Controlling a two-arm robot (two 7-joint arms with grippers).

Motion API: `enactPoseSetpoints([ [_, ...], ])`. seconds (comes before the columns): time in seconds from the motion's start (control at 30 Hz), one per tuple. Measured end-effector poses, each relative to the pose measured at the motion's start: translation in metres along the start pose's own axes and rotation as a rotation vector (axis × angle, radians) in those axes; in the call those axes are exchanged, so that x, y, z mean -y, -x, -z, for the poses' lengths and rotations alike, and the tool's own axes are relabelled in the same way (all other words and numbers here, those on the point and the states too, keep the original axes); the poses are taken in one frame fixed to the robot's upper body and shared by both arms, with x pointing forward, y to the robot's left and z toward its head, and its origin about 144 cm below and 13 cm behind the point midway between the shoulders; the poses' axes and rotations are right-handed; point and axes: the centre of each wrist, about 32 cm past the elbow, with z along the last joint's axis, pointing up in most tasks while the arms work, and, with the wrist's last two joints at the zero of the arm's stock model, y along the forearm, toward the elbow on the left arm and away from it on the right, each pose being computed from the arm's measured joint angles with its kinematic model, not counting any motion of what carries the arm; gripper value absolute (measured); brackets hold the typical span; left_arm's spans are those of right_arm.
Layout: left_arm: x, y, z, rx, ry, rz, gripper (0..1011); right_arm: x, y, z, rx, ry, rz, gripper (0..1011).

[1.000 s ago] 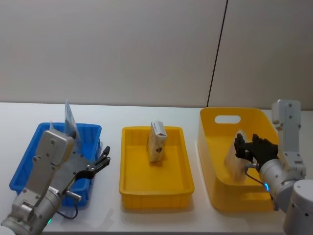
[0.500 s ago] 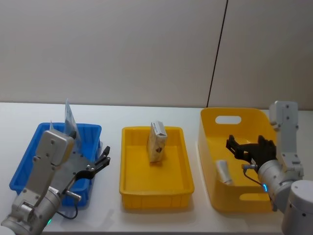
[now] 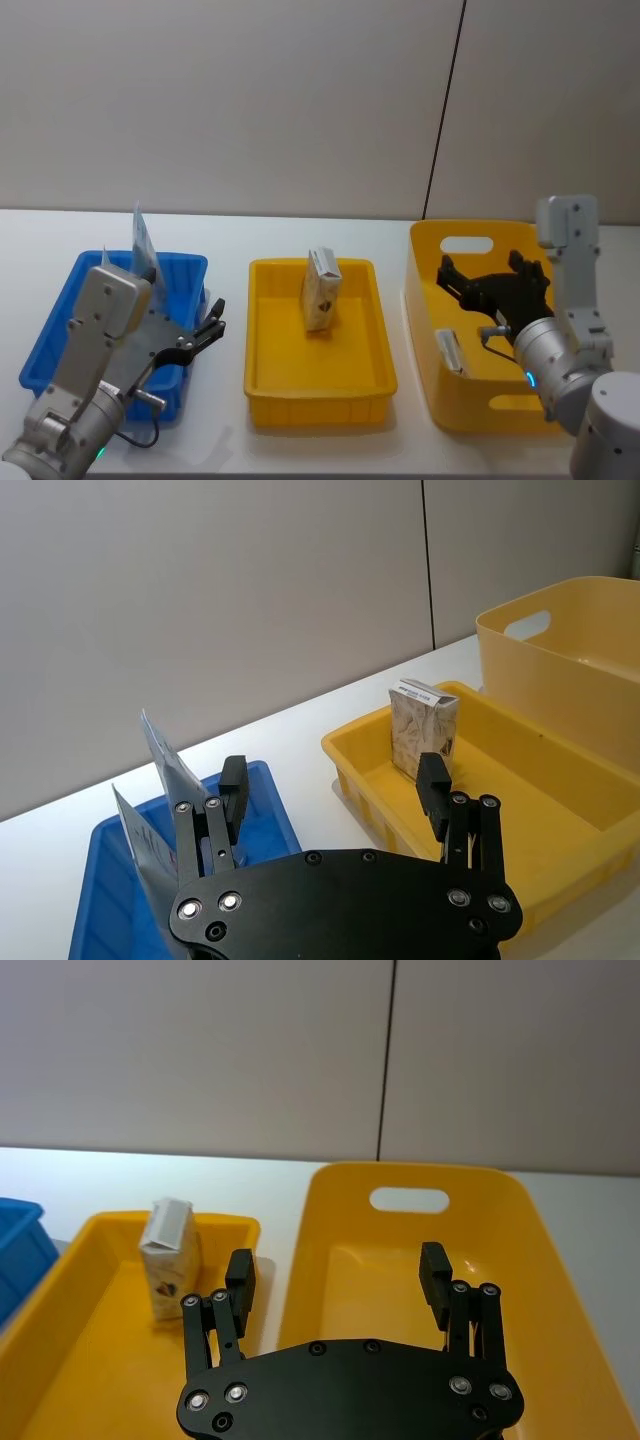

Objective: Bimanual collaborative sorting of washing and personal care products

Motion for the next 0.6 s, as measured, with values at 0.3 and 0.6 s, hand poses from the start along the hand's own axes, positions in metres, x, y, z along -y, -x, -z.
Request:
enactPoseSetpoints([
  [0.3, -0.0001, 0.0, 0.0001, 0.0, 0.0, -0.001, 1001, 0.0044, 0.0053, -0.0037, 0.02, -0.058, -0.055, 1002],
  [0.6, -0.0027, -0.001, 0.0008, -0.001, -0.019, -0.038, 1001, 0.0064, 0.0077, -0.0051, 0.029, -0.082, -0.079, 1002],
])
